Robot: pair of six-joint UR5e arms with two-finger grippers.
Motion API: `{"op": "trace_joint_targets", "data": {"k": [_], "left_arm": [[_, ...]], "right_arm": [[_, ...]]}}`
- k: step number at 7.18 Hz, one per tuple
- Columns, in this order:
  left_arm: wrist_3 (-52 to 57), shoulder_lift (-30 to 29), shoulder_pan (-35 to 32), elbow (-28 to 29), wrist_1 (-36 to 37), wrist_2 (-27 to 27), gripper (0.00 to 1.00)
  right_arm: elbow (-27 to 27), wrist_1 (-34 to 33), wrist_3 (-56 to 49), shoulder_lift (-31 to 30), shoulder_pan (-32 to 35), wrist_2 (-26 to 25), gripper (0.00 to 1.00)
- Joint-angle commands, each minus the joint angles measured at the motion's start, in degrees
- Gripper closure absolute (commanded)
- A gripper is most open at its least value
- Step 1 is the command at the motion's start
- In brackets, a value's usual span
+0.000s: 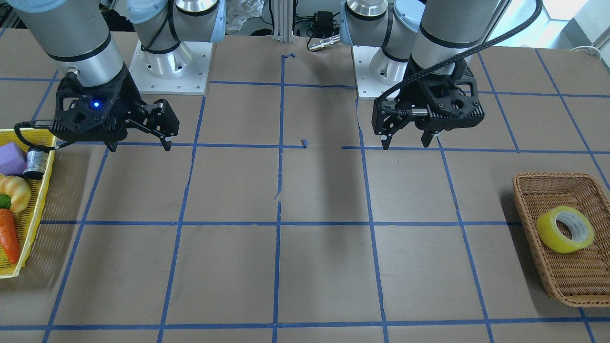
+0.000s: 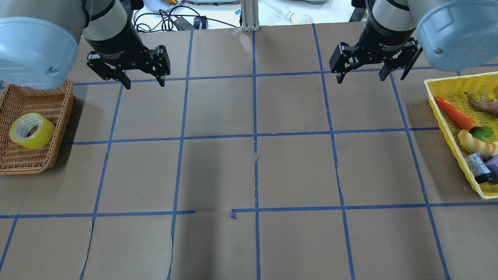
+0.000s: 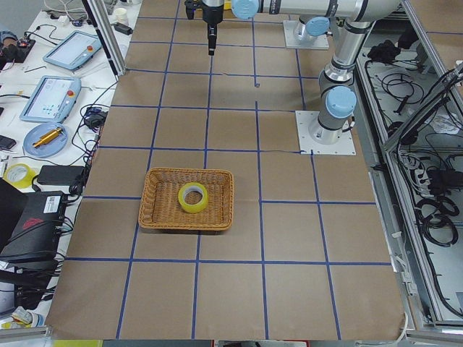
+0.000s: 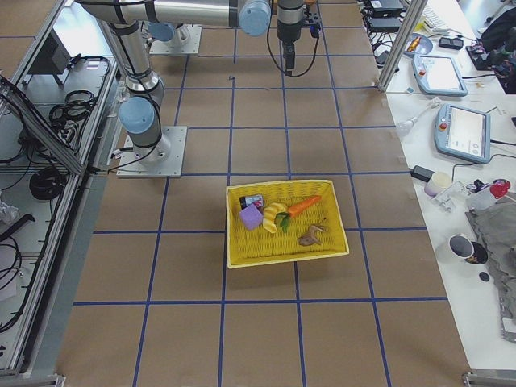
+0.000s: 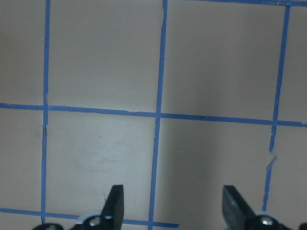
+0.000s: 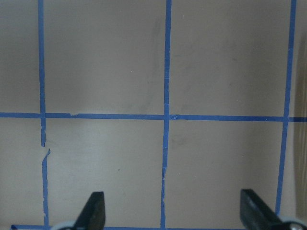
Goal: Transfer tape with both arms
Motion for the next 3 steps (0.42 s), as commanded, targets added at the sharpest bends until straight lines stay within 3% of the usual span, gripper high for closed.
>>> {"op": "trace_joint_targets", "data": {"k": [1,3], "left_arm": [[0.01,-0.10,0.06,-0.40,0.73,-0.01,0.19],[0.01,-0.10,-0.12,-0.41,0.82,-0.27,0.09]], "right_arm": [[0.08,0.25,-0.27,0.26,0.09,0.67,0.00],[0.34,0.25,-0.45,0.34,0.09,-0.01,0.00]]}}
